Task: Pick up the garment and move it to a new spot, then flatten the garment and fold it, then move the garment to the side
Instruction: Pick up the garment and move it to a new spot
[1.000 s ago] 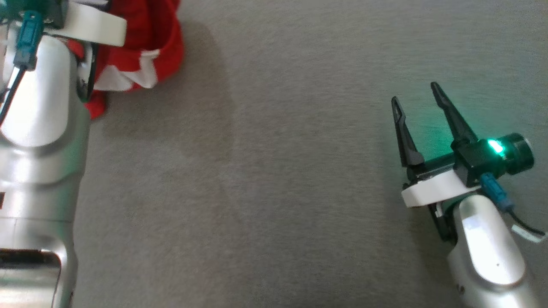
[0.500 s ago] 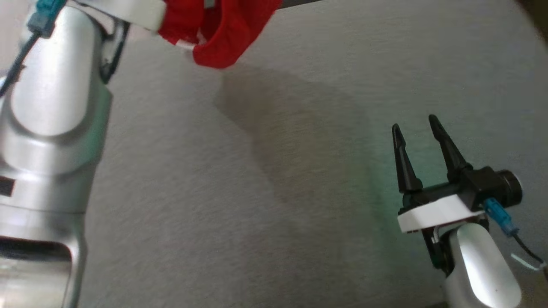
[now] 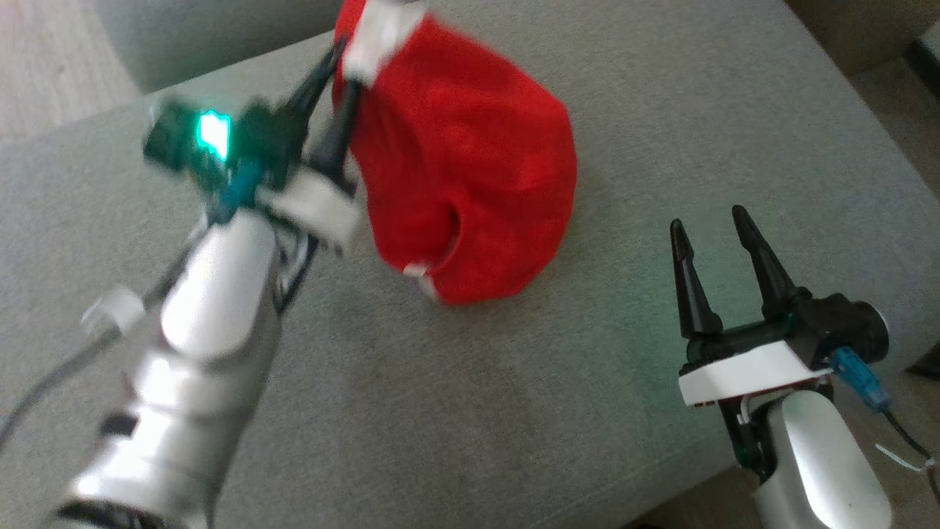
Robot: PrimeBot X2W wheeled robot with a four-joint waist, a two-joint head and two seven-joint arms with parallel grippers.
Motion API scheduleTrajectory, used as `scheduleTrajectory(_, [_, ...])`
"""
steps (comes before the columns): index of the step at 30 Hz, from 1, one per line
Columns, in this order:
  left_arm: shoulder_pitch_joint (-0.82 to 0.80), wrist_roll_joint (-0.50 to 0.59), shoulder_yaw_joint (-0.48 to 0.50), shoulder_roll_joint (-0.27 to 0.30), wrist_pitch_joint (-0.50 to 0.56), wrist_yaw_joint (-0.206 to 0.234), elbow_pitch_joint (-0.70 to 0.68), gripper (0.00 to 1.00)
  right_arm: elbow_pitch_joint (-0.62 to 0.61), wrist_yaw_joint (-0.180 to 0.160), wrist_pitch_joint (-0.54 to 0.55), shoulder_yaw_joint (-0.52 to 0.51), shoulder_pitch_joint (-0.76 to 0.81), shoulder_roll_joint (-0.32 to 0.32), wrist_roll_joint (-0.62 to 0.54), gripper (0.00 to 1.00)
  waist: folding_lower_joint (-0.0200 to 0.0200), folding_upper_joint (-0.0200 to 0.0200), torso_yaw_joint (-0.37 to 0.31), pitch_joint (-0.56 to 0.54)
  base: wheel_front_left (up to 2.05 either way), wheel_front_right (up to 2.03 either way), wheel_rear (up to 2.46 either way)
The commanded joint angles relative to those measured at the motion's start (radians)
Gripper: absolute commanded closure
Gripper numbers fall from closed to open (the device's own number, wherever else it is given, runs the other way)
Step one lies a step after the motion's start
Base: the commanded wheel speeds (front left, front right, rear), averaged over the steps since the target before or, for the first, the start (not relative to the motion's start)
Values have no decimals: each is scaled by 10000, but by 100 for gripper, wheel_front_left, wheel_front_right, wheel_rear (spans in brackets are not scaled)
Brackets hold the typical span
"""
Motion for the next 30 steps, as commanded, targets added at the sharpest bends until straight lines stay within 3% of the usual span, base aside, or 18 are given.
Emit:
scheduleTrajectory(1, [363, -244, 353, 47, -386, 287, 135, 0, -251, 67, 4, 224, -326, 63, 97, 0, -1, 0, 260, 190, 0, 0, 0])
scheduleTrajectory(9, [2805, -1207, 891, -625, -791, 1027, 1183, 0, 25, 67, 4, -74, 11, 64, -185, 0, -1, 0, 1340, -164, 0, 0, 0])
scheduleTrajectory(19, [6775, -975, 1405, -851, -801, 1609, -2917, 0, 130, 67, 4, -181, 1333, 64, -239, 0, -1, 0, 2874, -1741, 0, 0, 0])
scheduleTrajectory(30, [9399, 267, 1658, -858, -802, 2475, -6079, 0, -524, 67, 4, -115, 2720, 64, -34, 0, -1, 0, 3680, -2608, 0, 0, 0])
